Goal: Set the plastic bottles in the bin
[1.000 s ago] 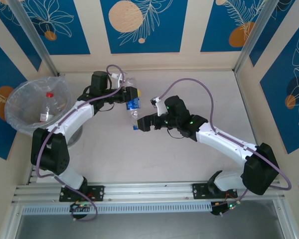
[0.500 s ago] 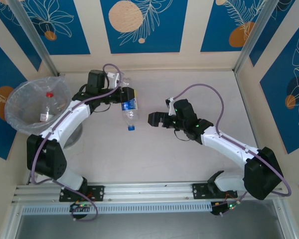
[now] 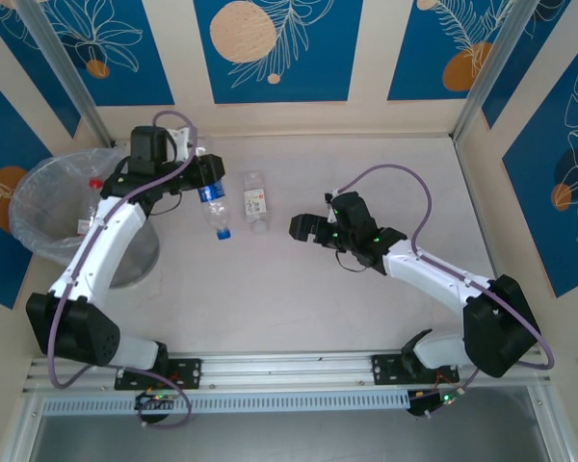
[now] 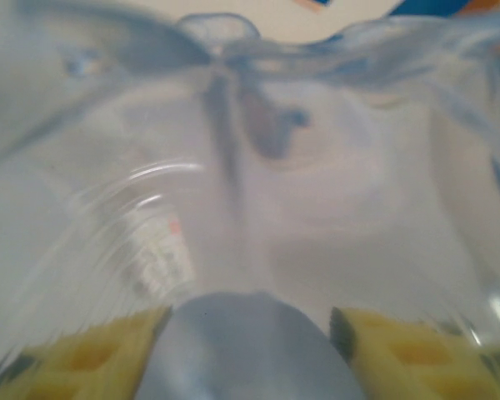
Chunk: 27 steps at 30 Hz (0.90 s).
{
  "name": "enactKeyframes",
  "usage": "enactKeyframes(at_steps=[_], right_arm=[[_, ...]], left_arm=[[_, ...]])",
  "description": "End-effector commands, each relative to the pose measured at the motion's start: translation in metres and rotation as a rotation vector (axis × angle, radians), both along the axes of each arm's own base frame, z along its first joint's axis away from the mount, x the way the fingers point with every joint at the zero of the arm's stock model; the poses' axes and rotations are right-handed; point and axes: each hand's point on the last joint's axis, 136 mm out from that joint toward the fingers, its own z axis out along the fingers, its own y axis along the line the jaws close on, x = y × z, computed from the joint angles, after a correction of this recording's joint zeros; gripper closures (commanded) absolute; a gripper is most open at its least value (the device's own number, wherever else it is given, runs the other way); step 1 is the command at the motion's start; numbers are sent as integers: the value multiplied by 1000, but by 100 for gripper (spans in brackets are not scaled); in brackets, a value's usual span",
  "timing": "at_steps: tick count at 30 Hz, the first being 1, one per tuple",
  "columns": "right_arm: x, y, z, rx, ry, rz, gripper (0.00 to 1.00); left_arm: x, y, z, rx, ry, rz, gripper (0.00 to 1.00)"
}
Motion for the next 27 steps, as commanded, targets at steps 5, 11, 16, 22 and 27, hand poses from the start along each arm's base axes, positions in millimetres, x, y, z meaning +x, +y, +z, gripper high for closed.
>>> enactKeyframes(at_steps=[5,11,16,22,27], right_arm=[[12,-4,9,4,5,-57,0],[16,-6,9,-4,8,-70,0],[17,-6,10,-1,12,-75,0],[17,-10,7,-9,18,-90,0],[18,-10,9,-3,18,-87,0]], left_arm=[[1,46,43,92,-91,133,49],[0,63,86,56,-173,151,49],[-1,91,109,68,-218,215,49],[1,148,140,134,-283,390,49],[5,167,163,142,-335,454,49]])
